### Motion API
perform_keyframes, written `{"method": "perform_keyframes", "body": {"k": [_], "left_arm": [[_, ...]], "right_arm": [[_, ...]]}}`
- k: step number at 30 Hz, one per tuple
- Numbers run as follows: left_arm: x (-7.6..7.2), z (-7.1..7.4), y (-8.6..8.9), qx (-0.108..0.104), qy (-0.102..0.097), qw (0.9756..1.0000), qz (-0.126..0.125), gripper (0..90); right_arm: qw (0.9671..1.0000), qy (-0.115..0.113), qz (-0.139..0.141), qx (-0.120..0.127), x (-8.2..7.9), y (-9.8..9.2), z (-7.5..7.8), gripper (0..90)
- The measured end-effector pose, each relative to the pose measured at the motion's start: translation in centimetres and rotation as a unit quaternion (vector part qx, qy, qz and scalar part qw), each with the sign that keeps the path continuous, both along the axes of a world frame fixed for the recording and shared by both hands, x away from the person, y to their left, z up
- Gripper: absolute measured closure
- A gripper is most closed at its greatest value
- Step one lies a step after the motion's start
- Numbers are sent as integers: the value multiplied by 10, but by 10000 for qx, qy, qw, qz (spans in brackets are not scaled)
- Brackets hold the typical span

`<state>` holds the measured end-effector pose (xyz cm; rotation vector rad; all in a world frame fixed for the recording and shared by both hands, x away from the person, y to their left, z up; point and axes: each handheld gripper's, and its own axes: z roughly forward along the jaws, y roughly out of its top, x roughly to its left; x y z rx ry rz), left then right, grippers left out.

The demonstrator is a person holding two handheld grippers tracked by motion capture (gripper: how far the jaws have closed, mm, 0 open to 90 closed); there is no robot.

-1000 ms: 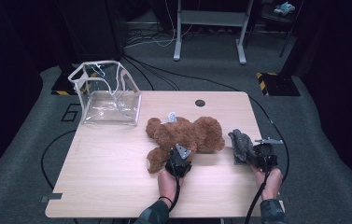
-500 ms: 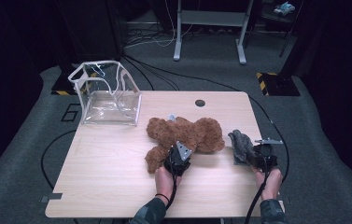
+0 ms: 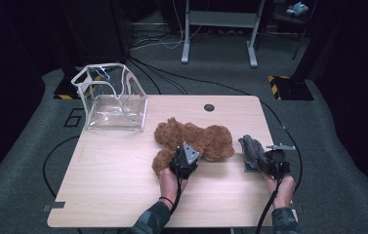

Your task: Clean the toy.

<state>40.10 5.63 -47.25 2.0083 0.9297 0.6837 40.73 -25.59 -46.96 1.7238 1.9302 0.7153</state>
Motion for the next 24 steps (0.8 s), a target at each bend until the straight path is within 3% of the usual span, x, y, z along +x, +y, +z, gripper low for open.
{"method": "perform_keyframes", "body": {"k": [6, 19, 24], "left_arm": [[1, 10, 2, -163, -67, 9998, 62, 756], [-1, 31, 5, -292, -282, 9990, 202, 755], [-4, 39, 3, -241, -397, 9986, 238, 754]], "right_arm": [[10000, -39, -33, 28, 1, 2, 1, 747], [10000, -57, -25, 26, 1, 2, 2, 747], [10000, -54, -20, 20, 1, 1, 3, 747]]}}
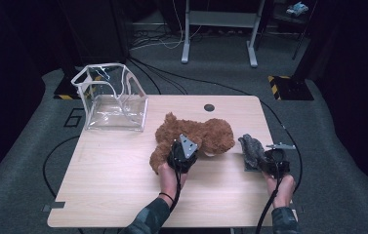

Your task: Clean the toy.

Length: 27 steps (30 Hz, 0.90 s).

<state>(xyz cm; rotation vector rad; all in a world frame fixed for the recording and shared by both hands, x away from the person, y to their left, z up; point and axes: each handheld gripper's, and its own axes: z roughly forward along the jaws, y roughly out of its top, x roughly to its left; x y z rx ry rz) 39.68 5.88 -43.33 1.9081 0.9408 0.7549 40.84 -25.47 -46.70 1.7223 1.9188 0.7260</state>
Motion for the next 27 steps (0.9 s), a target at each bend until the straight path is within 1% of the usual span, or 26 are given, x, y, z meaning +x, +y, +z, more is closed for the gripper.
{"method": "perform_keyframes", "body": {"k": [1, 4, 6, 8, 9, 10, 14, 15, 16, 17, 19, 20, 21, 22, 24, 27], "left_arm": [[-1, 3, 0, 25, -5, 10000, -24, 753], [-3, 10, -1, 70, -128, 9999, -25, 752], [-5, 15, -1, 89, -196, 9998, -55, 752], [-8, 21, -1, 104, -235, 9996, -121, 750], [-10, 24, -1, 130, -271, 9994, -147, 750], [-11, 28, 0, 123, -300, 9993, -174, 749], [-13, 39, 1, 105, -306, 9989, -328, 744], [-11, 40, 0, 130, -263, 9988, -394, 742], [-8, 41, -1, 107, -194, 9987, -459, 737], [-5, 40, -2, 129, -138, 9987, -483, 733], [3, 36, -5, 203, 37, 9982, -566, 722], [7, 33, -8, 298, 104, 9977, -596, 717], [11, 31, -10, 330, 167, 9973, -633, 711], [13, 28, -13, 380, 225, 9968, -672, 704], [19, 23, -18, 546, 307, 9956, -692, 691], [27, 16, -24, 682, 450, 9945, -652, 656]], "right_arm": [[10000, 14, -3, -10, 0, -1, 0, 747], [10000, 0, -9, 11, 0, -1, 0, 747], [10000, 40, -28, 23, 0, 0, 0, 748], [10000, 48, -30, 30, 0, 0, 0, 748], [10000, 2, 2, 10, 1, 0, 0, 748], [10000, 10, -5, 19, 1, 0, 0, 748], [10000, 29, -2, 19, 1, 1, 1, 748], [10000, 12, 12, 10, 2, 1, 0, 748], [10000, 17, 17, 16, 2, 1, 0, 748], [10000, 30, 11, 18, 2, 2, -1, 748], [10000, 38, 13, 29, 3, 3, -2, 748], [10000, 53, 22, 12, 3, 3, -2, 747], [10000, 28, 35, 7, 3, 3, -2, 748], [10000, 63, 38, 3, 3, 3, -2, 748], [10000, 72, 29, 4, 3, 3, -2, 748], [10000, 71, 33, 8, 2, 2, -1, 747]]}}
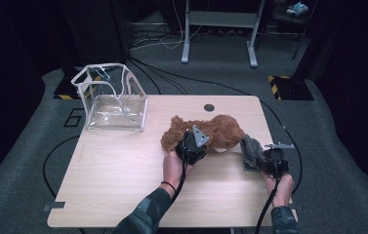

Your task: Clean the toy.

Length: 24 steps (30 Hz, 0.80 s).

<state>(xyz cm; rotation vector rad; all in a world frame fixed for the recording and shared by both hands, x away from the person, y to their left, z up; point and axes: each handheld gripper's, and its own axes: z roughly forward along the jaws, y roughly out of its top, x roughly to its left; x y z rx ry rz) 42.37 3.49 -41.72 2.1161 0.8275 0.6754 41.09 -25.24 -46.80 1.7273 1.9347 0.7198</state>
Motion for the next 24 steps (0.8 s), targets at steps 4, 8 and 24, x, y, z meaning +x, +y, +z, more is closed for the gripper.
{"method": "perform_keyframes", "body": {"k": [4, 8, 24], "left_arm": [[0, -4, -3, 13, -9, 10000, 43, 655], [-7, 1, -1, -105, -224, 9997, 61, 691], [-24, 67, 23, -367, -849, 9957, 106, 693]], "right_arm": [[10000, 6, -4, 8, -1, -1, -1, 748], [10000, 19, -42, 38, -2, -2, -2, 748], [10000, -50, -34, 50, -1, 0, 1, 748]]}}
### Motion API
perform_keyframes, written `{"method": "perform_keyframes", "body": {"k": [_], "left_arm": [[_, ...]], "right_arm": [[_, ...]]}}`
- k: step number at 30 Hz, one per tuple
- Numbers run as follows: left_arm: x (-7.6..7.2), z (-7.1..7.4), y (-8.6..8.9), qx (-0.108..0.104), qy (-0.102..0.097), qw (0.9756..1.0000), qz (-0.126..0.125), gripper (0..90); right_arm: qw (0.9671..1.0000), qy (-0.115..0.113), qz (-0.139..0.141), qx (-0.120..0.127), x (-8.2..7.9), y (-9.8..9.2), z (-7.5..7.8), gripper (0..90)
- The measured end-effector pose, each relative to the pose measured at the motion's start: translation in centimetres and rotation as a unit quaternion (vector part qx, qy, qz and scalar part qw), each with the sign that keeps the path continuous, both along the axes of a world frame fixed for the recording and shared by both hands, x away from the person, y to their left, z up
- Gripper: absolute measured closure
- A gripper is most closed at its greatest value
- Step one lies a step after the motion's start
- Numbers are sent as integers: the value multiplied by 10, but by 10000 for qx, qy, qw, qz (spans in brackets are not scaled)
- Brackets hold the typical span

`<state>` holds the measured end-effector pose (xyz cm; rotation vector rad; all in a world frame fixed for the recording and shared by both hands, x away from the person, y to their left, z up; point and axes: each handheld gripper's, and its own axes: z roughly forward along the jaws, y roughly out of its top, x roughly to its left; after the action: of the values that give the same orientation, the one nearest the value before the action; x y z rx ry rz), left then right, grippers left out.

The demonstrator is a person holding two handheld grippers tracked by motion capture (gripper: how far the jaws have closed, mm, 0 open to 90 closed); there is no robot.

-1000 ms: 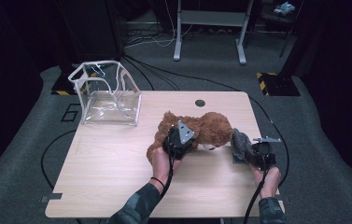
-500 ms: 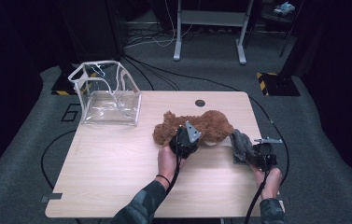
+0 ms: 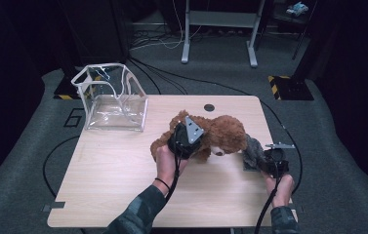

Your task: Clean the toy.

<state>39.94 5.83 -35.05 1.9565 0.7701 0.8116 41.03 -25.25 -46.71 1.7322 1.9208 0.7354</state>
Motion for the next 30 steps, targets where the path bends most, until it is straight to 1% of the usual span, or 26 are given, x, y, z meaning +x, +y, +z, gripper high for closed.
{"method": "perform_keyframes", "body": {"k": [2, 3, 5, 7, 9, 11, 12, 14, 15, 16, 18, 19, 20, 21, 22, 23, 24, 25, 26, 28, 29, 30], "left_arm": [[5, 6, 1, 43, 87, 9999, -49, 692], [7, 7, 0, 93, 130, 9998, -83, 691], [16, 3, -5, 244, 315, 9991, -138, 687], [25, -6, -12, 451, 472, 9976, -230, 681], [30, -14, -18, 515, 607, 9964, -281, 674], [35, -24, -24, 582, 712, 9954, -268, 666], [38, -27, -25, 581, 742, 9952, -271, 655], [44, -34, -29, 663, 838, 9940, -235, 648], [47, -38, -30, 669, 897, 9935, -217, 638], [50, -40, -32, 725, 890, 9933, -155, 616], [54, -44, -34, 748, 926, 9928, -119, 607], [55, -44, -34, 774, 910, 9928, -78, 597], [56, -44, -35, 785, 846, 9933, -22, 579], [56, -44, -35, 801, 819, 9934, 12, 544], [56, -43, -36, 861, 728, 9936, 76, 516], [56, -42, -35, 865, 605, 9942, 196, 486], [56, -42, -35, 875, 540, 9944, 263, 452], [57, -42, -35, 941, 435, 9938, 407, 419], [60, -42, -34, 965, 386, 9933, 505, 386], [64, -43, -30, 952, 382, 9924, 678, 360], [66, -44, -28, 906, 401, 9924, 736, 348], [69, -46, -27, 904, 450, 9920, 753, 330]], "right_arm": [[10000, 17, -8, 4, 0, 0, -1, 748], [10000, 38, -35, 24, 0, 0, -1, 748], [10000, 53, -43, 18, 1, 0, -3, 748], [10000, 63, -46, 23, 1, 1, -3, 748], [10000, 57, -7, 12, 0, 0, -3, 748], [10000, 51, 13, -6, 0, 0, -2, 748], [10000, 53, 20, -17, 0, -1, -2, 748], [10000, 59, 13, -6, 0, -2, -2, 748], [10000, 69, -6, 7, -1, -2, -2, 748], [10000, 78, -13, 15, -1, -3, -2, 748], [9999, 101, -40, 36, -2, -3, -3, 748], [9999, 102, -37, 35, -2, -3, -3, 748], [9999, 106, -25, 41, -2, -4, -4, 748], [9999, 95, -23, 30, -2, -4, -4, 748], [10000, 84, -9, 17, -2, -5, -4, 748], [10000, 91, -12, 33, -2, -4, -4, 748], [10000, 82, -3, 17, -2, -5, -5, 748], [10000, 84, -7, 26, -2, -4, -5, 748], [10000, 86, 1, 27, -2, -4, -5, 748], [10000, 90, 12, 22, -2, -4, -5, 748], [10000, 88, 19, 25, -2, -3, -5, 748], [9999, 117, -21, 52, -2, -2, -5, 747]]}}
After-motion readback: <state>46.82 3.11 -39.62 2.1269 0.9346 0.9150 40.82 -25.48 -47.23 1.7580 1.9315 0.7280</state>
